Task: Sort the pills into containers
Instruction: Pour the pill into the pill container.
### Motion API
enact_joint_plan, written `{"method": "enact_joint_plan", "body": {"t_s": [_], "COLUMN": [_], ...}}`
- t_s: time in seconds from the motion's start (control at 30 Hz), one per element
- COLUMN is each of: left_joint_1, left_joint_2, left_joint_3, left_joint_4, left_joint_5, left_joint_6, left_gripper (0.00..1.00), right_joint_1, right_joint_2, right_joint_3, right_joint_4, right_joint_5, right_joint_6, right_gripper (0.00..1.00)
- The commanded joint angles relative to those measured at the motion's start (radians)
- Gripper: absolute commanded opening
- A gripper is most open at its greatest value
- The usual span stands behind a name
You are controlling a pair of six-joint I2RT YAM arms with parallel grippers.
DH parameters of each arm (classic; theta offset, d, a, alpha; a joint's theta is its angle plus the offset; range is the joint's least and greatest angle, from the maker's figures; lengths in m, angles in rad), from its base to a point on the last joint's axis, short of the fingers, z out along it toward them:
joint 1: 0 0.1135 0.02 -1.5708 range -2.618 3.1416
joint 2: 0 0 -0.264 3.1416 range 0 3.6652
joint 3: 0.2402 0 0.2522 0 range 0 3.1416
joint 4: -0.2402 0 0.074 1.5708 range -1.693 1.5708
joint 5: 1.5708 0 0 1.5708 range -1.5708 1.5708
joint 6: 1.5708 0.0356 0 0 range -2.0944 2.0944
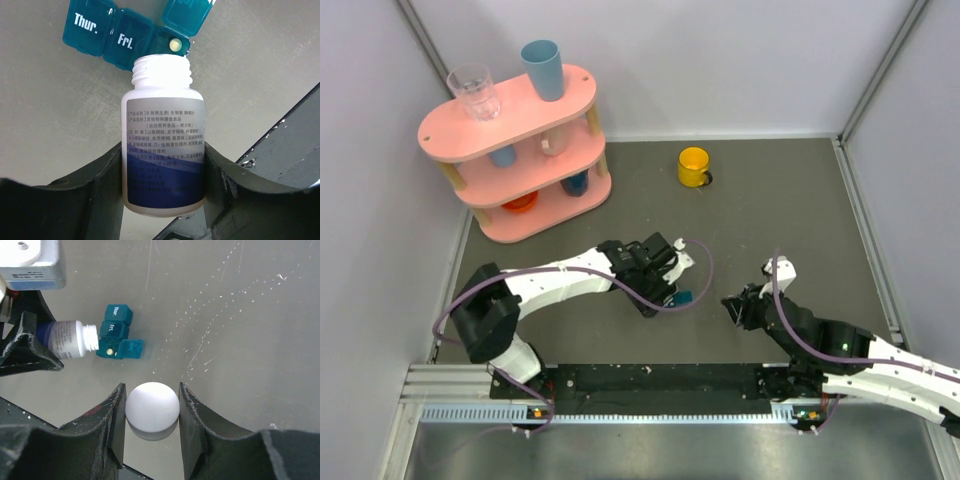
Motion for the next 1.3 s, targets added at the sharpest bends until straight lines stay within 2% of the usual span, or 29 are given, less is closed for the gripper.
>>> {"method": "enact_joint_plan", "body": {"t_s": [0.0,0.43,0.6,0.8,1.0,1.13,1.27], "left_joint_1": [-0.002,0.0,0.0,-0.002,-0.003,-0.003,-0.003], "left_joint_2": [-0.098,-0.351,-0.371,-0.487,-0.731,-0.985,-1.152], "left_joint_3": [-0.071,-0.293,-0.333,-0.425,-0.536,-0.62,-0.625], "left_joint_4": [0.099,0.334,0.372,0.53,0.753,0.929,1.064], "left_joint_5": [-0.012,-0.033,-0.018,-0.007,-0.001,-0.015,-0.045], "left_joint_6": [-0.018,-0.067,-0.085,-0.119,-0.099,-0.052,-0.004], "left_gripper": [0.0,0.0,0.0,0.0,0.0,0.0,0.0], "right_joint_1": [-0.007,-0.008,-0.007,-0.008,-0.011,-0.014,-0.016], "right_joint_2": [0.016,0.051,0.085,0.095,0.095,0.09,0.091], "right_joint_3": [0.032,0.093,0.115,0.124,0.127,0.133,0.145], "right_joint_4": [0.021,-0.005,-0.008,-0.011,-0.014,-0.017,-0.015], "right_joint_5": [0.005,0.025,0.041,0.068,0.071,0.073,0.074], "right_joint_6": [-0.004,-0.021,-0.024,-0.043,-0.053,-0.058,-0.072], "right_gripper": [0.0,0.0,0.0,0.0,0.0,0.0,0.0]}}
